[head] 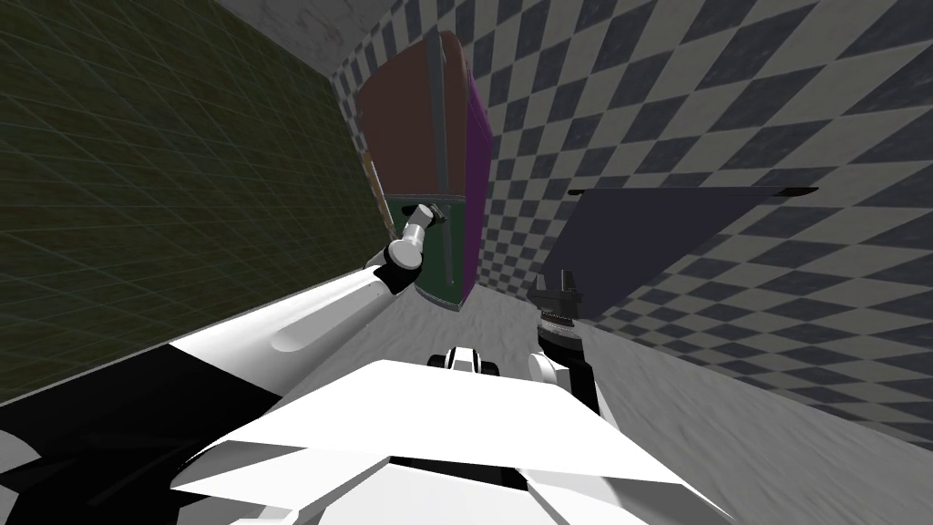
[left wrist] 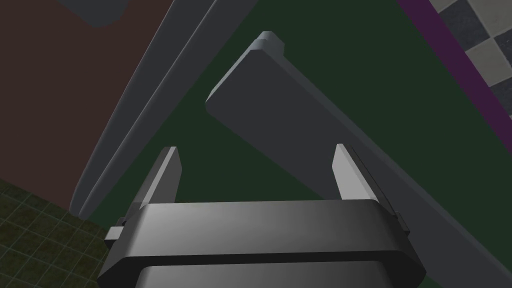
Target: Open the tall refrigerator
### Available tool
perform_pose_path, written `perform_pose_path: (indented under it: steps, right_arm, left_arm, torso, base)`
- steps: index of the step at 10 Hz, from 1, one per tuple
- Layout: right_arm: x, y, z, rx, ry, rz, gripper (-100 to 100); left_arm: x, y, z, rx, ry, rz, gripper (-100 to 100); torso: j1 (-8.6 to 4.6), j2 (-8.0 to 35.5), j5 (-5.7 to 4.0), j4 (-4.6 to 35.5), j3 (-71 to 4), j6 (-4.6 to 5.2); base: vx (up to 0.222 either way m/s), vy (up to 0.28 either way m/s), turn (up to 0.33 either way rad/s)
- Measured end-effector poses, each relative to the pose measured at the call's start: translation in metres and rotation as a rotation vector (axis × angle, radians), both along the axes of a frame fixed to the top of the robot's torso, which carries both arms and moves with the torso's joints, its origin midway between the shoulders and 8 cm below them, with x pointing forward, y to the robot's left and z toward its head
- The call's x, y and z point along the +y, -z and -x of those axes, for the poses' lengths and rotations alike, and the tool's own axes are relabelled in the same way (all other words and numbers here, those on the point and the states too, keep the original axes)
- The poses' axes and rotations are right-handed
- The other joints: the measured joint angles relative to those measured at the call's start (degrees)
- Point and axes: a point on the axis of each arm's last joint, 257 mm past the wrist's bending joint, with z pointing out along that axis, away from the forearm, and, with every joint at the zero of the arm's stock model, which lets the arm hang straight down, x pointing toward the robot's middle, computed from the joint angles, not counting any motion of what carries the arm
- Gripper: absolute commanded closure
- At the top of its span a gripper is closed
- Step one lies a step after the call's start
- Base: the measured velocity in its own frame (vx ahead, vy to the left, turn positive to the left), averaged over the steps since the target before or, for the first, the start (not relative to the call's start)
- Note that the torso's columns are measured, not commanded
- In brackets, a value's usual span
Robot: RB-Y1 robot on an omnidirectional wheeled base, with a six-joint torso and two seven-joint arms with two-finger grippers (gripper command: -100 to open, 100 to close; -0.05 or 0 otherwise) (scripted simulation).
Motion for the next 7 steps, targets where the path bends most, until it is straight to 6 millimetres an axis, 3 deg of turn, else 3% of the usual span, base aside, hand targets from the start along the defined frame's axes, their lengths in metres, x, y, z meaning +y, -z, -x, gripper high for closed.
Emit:
perform_pose_path:
  steps: [3, 7]
  right_arm:
    - [0.0, 0.0, 0.0, 0.0, 0.0, 0.0, 0]
    - [0.0, 0.0, 0.0, 0.0, 0.0, 0.0, 0]
  left_arm:
    - [-0.018, -0.004, -0.002, 0.012, 0.036, 0.006, -100]
    - [-0.016, -0.005, -0.001, 0.013, 0.047, 0.014, -100]
  torso:
    - [-0.12, -0.05, -0.03, -0.01, -0.02, -0.04]
    - [0.03, -0.18, 0.01, -0.01, -0.14, -0.03]
  base:
    - [0.006, -0.021, 0.001]
    - [0.033, -0.032, 0.057]
